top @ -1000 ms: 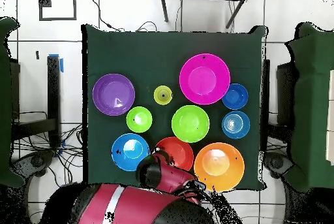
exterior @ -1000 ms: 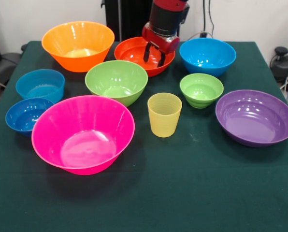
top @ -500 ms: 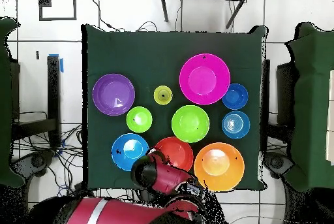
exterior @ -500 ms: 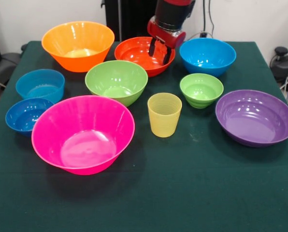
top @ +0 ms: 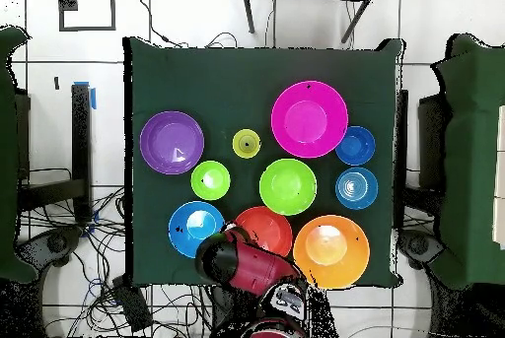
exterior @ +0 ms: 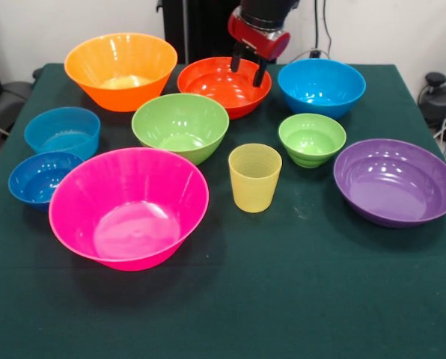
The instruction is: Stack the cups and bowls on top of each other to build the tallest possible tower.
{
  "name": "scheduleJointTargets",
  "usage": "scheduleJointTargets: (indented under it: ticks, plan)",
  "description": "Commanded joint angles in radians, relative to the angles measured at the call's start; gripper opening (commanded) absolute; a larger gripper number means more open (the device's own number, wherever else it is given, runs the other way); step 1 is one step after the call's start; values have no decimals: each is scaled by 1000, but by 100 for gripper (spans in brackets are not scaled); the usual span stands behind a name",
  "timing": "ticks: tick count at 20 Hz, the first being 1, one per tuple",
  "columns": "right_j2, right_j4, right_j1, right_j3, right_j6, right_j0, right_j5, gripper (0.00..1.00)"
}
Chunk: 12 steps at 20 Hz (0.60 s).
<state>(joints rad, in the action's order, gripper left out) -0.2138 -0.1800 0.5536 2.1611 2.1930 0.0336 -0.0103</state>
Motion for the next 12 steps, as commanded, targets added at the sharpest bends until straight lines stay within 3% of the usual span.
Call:
scheduleJointTargets:
  ticks: [1, 12]
  plan:
    - [45, 7, 35, -56, 86, -18, -105, 100]
    - [164, 8, -24, -48, 149, 54, 62, 100]
